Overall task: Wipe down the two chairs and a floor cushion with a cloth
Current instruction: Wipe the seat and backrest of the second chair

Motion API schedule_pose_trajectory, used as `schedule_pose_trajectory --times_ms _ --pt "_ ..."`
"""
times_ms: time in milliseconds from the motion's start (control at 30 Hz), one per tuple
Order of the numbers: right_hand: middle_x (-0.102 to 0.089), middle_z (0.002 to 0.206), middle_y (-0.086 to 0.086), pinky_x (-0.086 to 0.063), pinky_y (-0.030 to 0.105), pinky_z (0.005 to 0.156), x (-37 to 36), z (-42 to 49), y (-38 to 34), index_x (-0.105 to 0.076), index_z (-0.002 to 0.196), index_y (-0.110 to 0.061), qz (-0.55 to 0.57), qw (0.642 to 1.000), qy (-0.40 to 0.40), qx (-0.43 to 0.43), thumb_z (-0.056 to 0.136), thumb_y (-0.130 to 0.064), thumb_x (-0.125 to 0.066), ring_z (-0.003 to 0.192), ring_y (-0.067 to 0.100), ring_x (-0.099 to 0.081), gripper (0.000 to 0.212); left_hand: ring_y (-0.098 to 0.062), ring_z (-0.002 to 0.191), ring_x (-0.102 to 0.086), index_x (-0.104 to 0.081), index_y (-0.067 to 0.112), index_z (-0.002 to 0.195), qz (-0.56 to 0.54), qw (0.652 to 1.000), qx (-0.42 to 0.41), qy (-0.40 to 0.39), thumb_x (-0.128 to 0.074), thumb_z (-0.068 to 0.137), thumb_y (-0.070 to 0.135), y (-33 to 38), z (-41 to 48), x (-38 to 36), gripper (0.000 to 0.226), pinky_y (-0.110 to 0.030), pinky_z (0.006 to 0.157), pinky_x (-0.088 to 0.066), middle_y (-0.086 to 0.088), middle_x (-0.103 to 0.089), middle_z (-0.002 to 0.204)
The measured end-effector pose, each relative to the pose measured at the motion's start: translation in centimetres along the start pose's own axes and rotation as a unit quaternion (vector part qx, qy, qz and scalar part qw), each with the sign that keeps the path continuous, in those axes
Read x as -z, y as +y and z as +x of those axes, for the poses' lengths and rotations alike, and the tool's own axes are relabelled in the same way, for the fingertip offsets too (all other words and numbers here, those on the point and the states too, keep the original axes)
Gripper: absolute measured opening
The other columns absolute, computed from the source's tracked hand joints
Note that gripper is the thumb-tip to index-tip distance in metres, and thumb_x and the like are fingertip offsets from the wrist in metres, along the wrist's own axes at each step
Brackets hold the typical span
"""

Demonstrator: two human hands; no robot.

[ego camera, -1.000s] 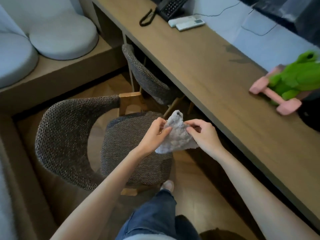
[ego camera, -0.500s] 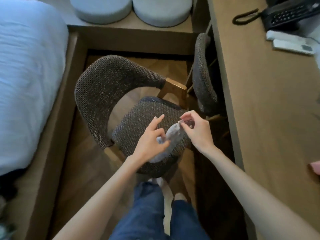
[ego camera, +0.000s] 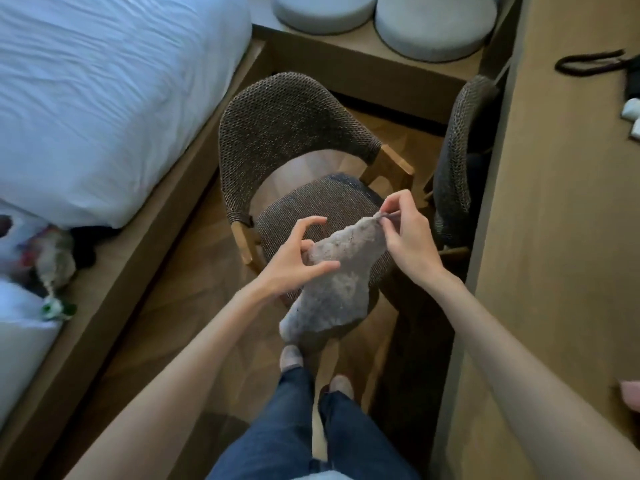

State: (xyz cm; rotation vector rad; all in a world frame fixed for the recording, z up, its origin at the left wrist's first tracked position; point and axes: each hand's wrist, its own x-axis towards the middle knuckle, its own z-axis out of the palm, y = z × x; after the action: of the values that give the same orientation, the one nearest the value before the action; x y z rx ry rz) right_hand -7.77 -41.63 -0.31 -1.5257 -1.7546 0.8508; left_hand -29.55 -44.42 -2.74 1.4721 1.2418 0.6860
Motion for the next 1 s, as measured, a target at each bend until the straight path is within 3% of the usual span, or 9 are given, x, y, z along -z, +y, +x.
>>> schedule_pose_trajectory --times_ms 33,100,200,400,533,600,667,833,1000 --pt "-0.057 0.097 -0.004 -0.051 0.013 0.075 0.1 -0.2 -0.1 -0.044 0.104 -0.018 -0.007 1.0 0.003 0.004 0.095 -0.005 -0.053 0.091 0.005 -0.059 0.018 -0.003 0.066 -0.057 -0.047 0.026 0.128 0.029 0.999 0.003 -0.018 -0.078 0.078 0.026 0.1 -0.2 0.3 0.059 -0.017 0.067 -0.046 0.003 -0.063 0.073" --pt "-0.055 0.1 -0.003 -0.049 0.011 0.074 0.1 -0.5 -0.3 -0.043 0.103 -0.02 -0.024 1.0 0.011 0.005 0.096 -0.005 -0.052 0.093 0.007 -0.057 0.018 0.002 0.076 -0.059 -0.061 0.024 0.11 0.116 0.991 0.007 -0.068 -0.079 0.078 0.029 -0.2 -0.2 1.0 0.037 -0.018 0.073 -0.046 0.012 -0.064 0.084" --pt "-0.052 0.101 -0.002 -0.044 0.005 0.073 0.1 -0.8 -0.2 -0.042 0.103 -0.022 -0.041 0.998 0.038 -0.005 0.098 -0.007 -0.049 0.093 0.007 -0.054 0.017 0.003 0.071 -0.054 -0.061 0.026 0.081 0.241 0.961 0.043 -0.131 -0.077 0.077 0.039 -0.9 -0.2 2.3 0.021 -0.014 0.064 -0.04 0.014 -0.061 0.079" --pt "-0.053 0.104 -0.001 -0.043 0.006 0.073 -0.2 -1.3 0.0 -0.046 0.106 -0.017 -0.059 0.996 0.045 -0.04 0.098 -0.008 -0.05 0.095 0.008 -0.055 0.013 -0.014 0.084 -0.059 -0.054 0.014 0.094 0.219 0.968 0.072 -0.098 -0.077 0.078 0.037 -2.3 -0.5 3.7 0.036 -0.032 0.072 -0.048 0.002 -0.062 0.09" --pt "-0.054 0.105 0.0 -0.042 0.005 0.072 -0.9 -1.8 0.3 -0.049 0.108 -0.013 -0.081 0.994 0.049 -0.051 0.097 -0.007 -0.05 0.095 0.009 -0.054 0.012 0.001 0.066 -0.049 -0.047 0.016 0.088 0.168 0.98 0.078 -0.069 -0.068 0.085 0.039 -2.7 -0.5 4.3 0.031 -0.014 0.057 -0.041 0.007 -0.053 0.078" --pt "-0.055 0.108 0.002 -0.04 0.004 0.075 -1.3 -1.9 0.6 -0.052 0.11 -0.012 -0.095 0.992 0.05 -0.062 0.097 -0.007 -0.05 0.097 0.009 -0.053 0.013 0.0 0.065 -0.046 -0.044 0.017 0.089 0.167 0.981 0.079 -0.065 -0.058 0.093 0.034 -3.0 -0.4 4.7 0.022 -0.013 0.056 -0.039 0.008 -0.05 0.077" --pt "-0.057 0.113 0.004 -0.04 0.008 0.082 -1.7 -1.7 1.0 -0.057 0.113 -0.011 -0.118 0.99 0.045 -0.068 0.097 -0.007 -0.049 0.103 0.011 -0.053 0.018 -0.009 0.075 -0.049 -0.046 0.012 0.099 0.203 0.973 0.081 -0.078 -0.049 0.098 0.028 -3.4 0.0 5.7 0.017 -0.021 0.063 -0.04 0.004 -0.051 0.083" --pt "-0.063 0.112 0.003 -0.048 0.034 0.09 -2.9 0.2 2.5 -0.067 0.11 -0.017 -0.258 0.964 0.009 -0.07 0.099 -0.016 -0.049 0.105 0.018 -0.054 0.021 -0.026 0.102 -0.053 -0.056 0.01 0.109 0.373 0.921 0.085 -0.077 -0.052 0.097 0.022 -4.3 2.6 8.2 0.017 -0.038 0.086 -0.044 -0.009 -0.055 0.108" --pt "-0.063 0.111 0.003 -0.049 0.031 0.077 -3.3 4.7 3.3 -0.067 0.106 -0.018 -0.256 0.958 0.053 -0.115 0.099 -0.018 -0.049 0.097 0.019 -0.059 0.02 -0.029 0.105 -0.053 -0.059 0.013 0.112 0.401 0.911 0.082 0.043 -0.053 0.094 0.016 -3.8 6.6 8.9 0.019 -0.044 0.087 -0.046 -0.009 -0.057 0.112"
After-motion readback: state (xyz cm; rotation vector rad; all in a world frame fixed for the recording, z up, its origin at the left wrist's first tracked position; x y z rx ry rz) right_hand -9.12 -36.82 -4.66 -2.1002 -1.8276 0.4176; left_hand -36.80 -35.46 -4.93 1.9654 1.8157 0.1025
